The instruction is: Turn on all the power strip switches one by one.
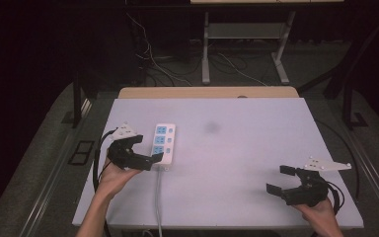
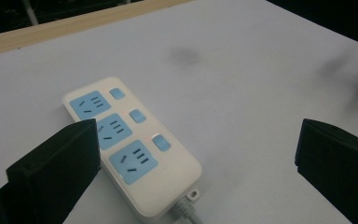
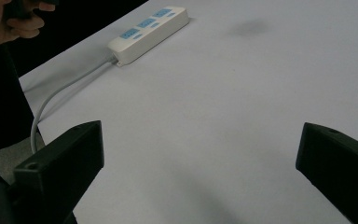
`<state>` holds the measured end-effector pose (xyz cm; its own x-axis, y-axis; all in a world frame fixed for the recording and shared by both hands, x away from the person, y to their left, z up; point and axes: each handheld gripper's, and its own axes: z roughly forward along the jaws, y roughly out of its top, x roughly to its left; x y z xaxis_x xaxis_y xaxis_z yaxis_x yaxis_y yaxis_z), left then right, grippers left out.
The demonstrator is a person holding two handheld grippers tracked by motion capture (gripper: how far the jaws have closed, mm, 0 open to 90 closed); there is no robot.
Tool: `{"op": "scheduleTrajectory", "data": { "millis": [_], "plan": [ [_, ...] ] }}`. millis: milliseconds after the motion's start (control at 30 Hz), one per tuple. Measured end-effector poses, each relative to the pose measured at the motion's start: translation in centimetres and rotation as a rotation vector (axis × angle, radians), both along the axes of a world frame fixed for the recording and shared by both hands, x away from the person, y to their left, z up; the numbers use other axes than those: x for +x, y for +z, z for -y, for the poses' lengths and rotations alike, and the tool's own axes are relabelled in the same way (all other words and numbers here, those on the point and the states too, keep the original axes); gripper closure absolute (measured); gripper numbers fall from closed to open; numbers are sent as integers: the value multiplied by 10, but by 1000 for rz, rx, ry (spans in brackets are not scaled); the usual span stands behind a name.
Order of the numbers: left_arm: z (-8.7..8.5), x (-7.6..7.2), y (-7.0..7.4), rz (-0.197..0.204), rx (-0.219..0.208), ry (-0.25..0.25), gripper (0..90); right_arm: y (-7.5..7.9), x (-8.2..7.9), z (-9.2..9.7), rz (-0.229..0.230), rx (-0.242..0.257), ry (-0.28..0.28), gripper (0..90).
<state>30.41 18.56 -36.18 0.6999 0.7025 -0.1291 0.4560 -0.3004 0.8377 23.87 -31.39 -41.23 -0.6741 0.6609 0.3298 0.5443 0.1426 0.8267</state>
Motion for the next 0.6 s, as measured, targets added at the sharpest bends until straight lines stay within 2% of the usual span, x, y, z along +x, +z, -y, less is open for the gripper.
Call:
{"op": "scheduleTrajectory", "data": {
  "millis": [233,600],
  "plan": [
    [-2,-18,-15,12,-19,-6,0,0,-1,1,2,4,-3,7],
    [-7,-42,-34,24,-96,3,0,0,-2,-1,1,1,3,7]
  ]
}}
